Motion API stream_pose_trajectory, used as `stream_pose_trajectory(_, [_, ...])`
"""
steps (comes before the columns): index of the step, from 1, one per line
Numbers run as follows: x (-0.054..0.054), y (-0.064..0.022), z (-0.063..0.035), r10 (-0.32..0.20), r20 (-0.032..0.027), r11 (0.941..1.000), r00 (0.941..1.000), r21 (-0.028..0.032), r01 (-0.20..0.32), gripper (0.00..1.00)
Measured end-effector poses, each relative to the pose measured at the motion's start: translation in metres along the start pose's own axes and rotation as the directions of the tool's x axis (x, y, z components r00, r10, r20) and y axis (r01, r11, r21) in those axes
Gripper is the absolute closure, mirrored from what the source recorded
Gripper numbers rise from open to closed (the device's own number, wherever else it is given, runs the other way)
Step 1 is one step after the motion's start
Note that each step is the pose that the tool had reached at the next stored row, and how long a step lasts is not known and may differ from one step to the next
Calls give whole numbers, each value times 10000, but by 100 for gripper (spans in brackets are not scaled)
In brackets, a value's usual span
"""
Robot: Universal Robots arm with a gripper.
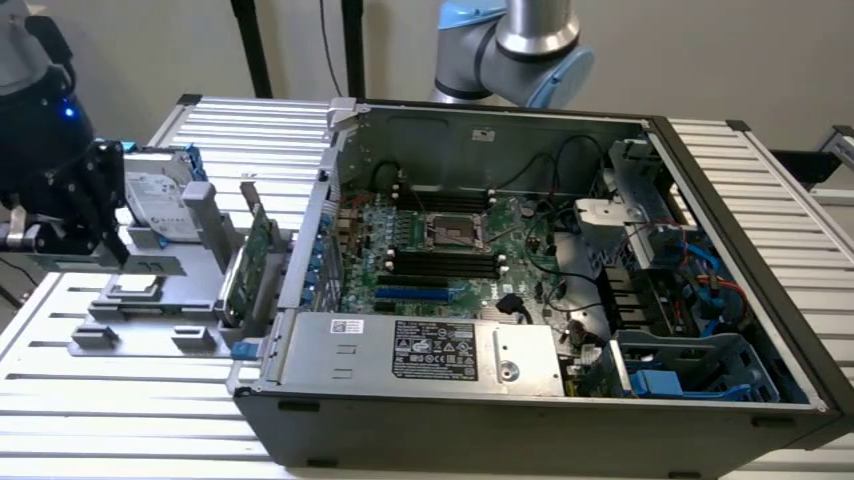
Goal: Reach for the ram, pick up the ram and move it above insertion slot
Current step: 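Pick up the ram and move it above insertion slot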
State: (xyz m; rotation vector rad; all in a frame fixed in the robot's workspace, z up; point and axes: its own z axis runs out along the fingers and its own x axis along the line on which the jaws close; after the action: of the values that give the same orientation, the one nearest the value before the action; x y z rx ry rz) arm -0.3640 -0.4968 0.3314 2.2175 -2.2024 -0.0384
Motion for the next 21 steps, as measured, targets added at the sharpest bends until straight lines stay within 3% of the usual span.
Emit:
stream_pose_trajectory(13, [0, -460, -591, -105, 31, 9999, 9999, -136, 105, 87])
stream_pose_trajectory(16, [-2, -560, -655, -112, 71, 9998, 9999, -151, 113, 87])
stream_pose_trajectory(21, [-19, -704, -682, -115, 179, 9998, 9998, -149, 117, 87])
